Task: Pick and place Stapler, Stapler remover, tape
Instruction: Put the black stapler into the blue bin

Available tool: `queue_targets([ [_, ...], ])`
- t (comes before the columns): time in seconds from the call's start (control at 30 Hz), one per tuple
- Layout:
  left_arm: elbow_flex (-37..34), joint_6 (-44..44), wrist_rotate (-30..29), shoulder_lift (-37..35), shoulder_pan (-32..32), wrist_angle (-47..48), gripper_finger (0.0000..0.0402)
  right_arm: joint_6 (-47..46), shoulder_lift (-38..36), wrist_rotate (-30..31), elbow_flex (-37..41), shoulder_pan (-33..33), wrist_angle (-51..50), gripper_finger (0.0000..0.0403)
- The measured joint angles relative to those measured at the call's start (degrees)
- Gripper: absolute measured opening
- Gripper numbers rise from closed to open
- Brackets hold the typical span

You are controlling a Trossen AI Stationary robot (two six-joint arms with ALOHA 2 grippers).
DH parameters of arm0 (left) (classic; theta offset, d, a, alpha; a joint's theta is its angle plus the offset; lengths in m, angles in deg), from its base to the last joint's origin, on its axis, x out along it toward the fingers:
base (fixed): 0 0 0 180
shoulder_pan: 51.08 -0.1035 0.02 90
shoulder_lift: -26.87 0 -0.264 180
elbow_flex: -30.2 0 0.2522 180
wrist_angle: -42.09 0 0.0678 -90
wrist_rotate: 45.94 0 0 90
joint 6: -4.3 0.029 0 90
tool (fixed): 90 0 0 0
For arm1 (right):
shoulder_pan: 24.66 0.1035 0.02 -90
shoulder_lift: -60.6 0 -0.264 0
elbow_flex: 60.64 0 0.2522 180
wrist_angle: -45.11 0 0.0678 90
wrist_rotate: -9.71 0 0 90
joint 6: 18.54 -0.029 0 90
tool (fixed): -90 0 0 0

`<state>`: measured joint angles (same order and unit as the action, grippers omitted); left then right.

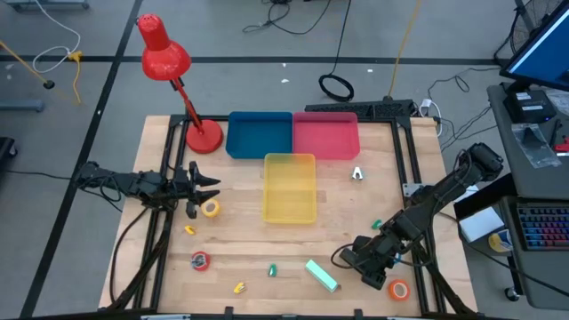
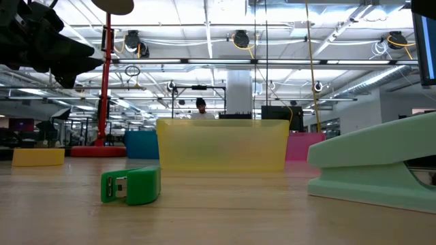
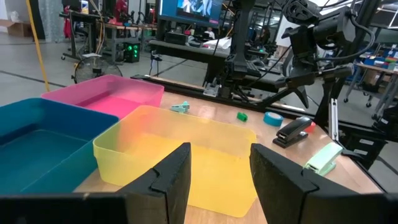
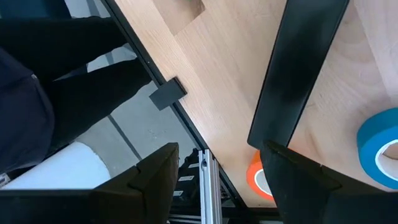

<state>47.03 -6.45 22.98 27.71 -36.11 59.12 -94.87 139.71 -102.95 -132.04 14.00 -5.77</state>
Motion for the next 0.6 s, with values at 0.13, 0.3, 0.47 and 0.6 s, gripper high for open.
queue_targets([
  [0.13, 0.0, 0.09, 0.0, 0.02, 0.0, 0.0, 0.0166, 0.58, 0.0, 0.02, 0.0, 0.0, 0.42, 0.0222],
  [0.3, 0.0, 0.09, 0.0, 0.0, -0.01, 0.0, 0.0166, 0.63, 0.0, 0.04, 0.0, 0.06, 1.47, 0.0222],
  [0.47, 0.0, 0.09, 0.0, 0.01, -0.01, 0.0, 0.0166, 0.74, 0.0, 0.1, 0.0, 0.07, 3.32, 0.0222],
  [0.6, 0.0, 0.09, 0.0, 0.01, 0.0, 0.0, 0.0166, 0.74, 0.0, 0.24, 0.0, 0.07, 4.36, 0.0222],
])
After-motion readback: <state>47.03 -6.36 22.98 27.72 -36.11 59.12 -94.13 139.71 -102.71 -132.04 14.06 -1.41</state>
